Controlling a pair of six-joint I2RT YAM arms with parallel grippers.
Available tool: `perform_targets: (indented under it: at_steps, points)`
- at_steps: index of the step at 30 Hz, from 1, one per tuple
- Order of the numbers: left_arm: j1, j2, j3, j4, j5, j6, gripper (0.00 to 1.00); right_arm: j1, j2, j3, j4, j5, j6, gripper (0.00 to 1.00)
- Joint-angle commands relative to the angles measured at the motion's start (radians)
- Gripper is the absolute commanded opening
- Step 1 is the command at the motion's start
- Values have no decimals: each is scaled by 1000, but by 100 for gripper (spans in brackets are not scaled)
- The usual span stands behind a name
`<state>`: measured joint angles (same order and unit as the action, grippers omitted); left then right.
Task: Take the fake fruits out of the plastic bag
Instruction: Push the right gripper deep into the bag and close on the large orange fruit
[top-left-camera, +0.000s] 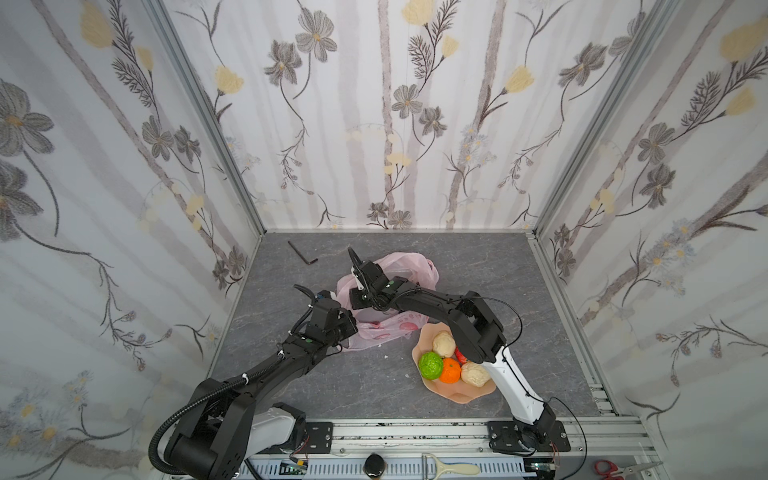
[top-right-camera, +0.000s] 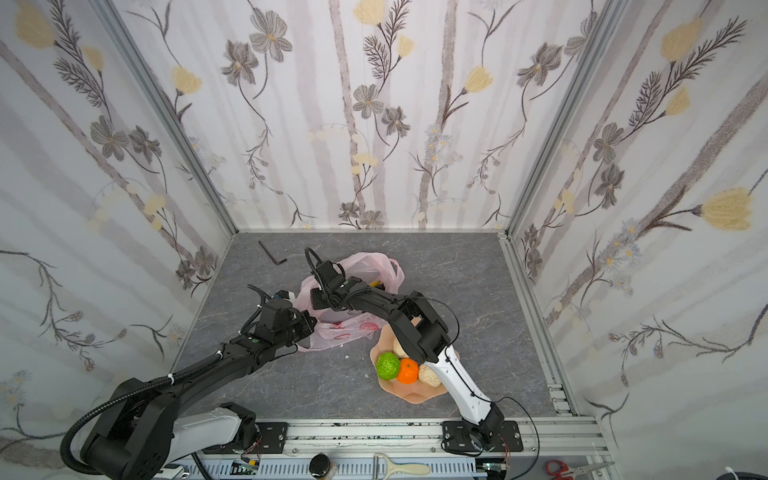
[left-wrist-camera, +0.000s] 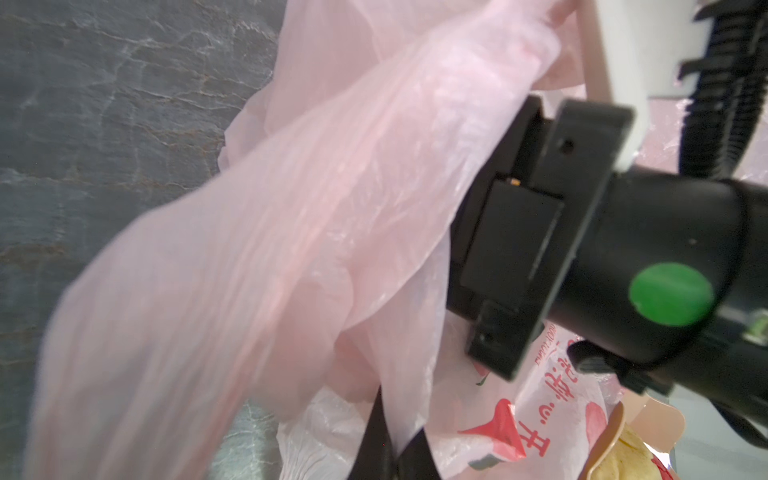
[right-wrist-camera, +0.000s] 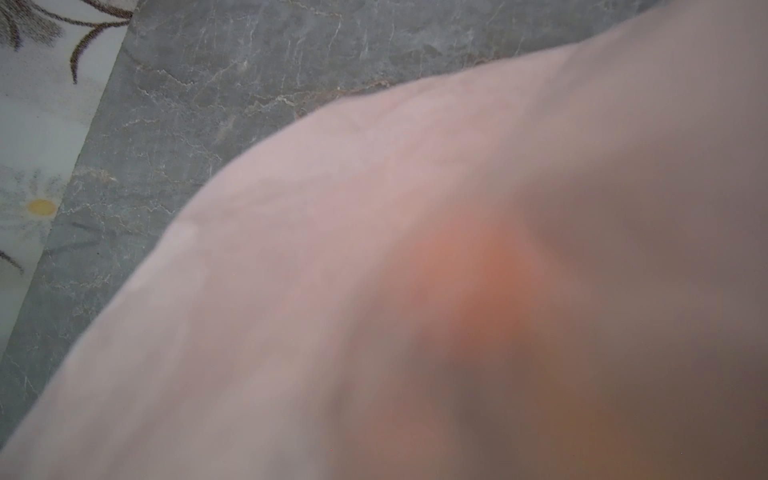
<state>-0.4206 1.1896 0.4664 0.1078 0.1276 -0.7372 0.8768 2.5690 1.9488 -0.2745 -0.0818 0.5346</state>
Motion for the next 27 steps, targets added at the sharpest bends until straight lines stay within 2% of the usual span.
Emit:
perform_targets:
  at_steps: [1,4,9,22,27]
  points:
    - [-9,-17,-2,-17,-2,-13,0,3,25,50,-14,37,9,41]
    - [-20,-36,8,-39,-25,-5,0,2,53,115,-91,39,20,41]
    - [-27,-44,18,-58,-37,-1,0,10,60,125,-137,41,33,41]
    - [-49,-156,-40,-86,-60,-17,0,3,50,126,-163,102,7,40]
    - [-50,-160,-61,-92,-61,-18,0,3,43,125,-152,96,-16,44]
